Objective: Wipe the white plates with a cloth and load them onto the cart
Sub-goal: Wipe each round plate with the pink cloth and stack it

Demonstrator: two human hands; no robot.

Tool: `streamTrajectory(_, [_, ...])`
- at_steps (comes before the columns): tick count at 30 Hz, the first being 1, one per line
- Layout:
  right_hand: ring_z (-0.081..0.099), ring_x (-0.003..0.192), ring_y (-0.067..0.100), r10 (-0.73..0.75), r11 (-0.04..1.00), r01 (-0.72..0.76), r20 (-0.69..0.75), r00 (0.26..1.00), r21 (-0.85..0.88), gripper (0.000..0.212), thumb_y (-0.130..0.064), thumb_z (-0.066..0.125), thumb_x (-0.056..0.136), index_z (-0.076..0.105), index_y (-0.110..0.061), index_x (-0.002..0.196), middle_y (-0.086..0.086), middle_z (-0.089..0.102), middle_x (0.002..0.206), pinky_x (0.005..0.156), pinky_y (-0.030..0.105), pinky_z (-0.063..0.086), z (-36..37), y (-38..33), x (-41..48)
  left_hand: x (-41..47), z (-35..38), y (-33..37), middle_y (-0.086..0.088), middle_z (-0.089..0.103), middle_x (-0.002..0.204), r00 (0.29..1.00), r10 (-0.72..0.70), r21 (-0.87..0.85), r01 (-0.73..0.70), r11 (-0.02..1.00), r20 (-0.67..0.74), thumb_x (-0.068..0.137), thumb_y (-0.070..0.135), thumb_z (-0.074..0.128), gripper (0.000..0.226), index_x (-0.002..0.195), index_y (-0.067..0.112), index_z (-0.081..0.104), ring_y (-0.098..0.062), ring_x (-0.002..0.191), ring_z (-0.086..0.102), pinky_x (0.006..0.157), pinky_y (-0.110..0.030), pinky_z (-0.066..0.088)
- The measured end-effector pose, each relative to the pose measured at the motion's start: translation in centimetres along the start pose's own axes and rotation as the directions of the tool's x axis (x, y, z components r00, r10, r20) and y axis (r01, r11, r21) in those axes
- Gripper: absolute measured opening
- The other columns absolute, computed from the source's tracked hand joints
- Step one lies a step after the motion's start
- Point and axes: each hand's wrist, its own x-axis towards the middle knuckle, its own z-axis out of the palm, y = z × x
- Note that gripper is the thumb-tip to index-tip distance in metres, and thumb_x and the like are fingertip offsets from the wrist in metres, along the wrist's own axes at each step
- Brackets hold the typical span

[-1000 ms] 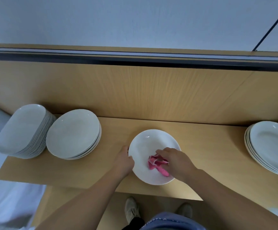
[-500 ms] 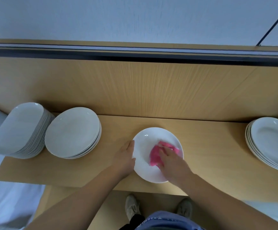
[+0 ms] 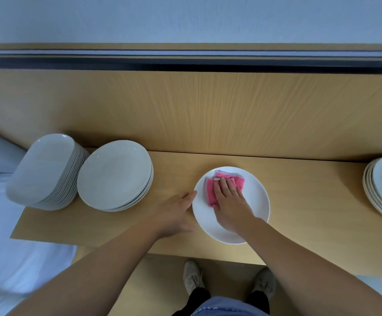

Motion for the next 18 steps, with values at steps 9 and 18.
streamTrajectory(9, [-0.018, 0.147, 0.024, -0.235, 0.969, 0.242, 0.103, 0.966, -0.058, 0.073, -0.049, -0.005, 0.089, -0.009, -0.016, 0.154, 0.003, -0.010, 0.162, 0.121, 0.042, -0.008, 0.7, -2.2, -1.0, 0.4, 1.5, -0.2, 0.004, 0.020, 0.160, 0.997, -0.015, -0.095, 0.007, 0.995, -0.081, 0.082, 0.057, 0.064, 0.101, 0.155, 0.025, 0.001, -0.015, 0.143, 0.026, 0.113, -0.027, 0.023])
streamTrajectory(18, [-0.018, 0.147, 0.016, -0.333, 0.942, 0.335, 0.197, 0.922, 0.024, 0.065, -0.057, 0.011, 0.099, -0.004, -0.026, 0.155, -0.004, -0.006, 0.163, 0.121, 0.036, -0.009, 0.0, -1.3, -2.8, 1.1, 0.3, -0.1, 0.006, -0.015, 0.159, 0.988, 0.135, 0.267, -0.111, 0.957, -0.073, 0.089, 0.062, 0.048, 0.095, 0.154, 0.018, -0.005, -0.011, 0.148, -0.010, 0.122, -0.031, 0.000])
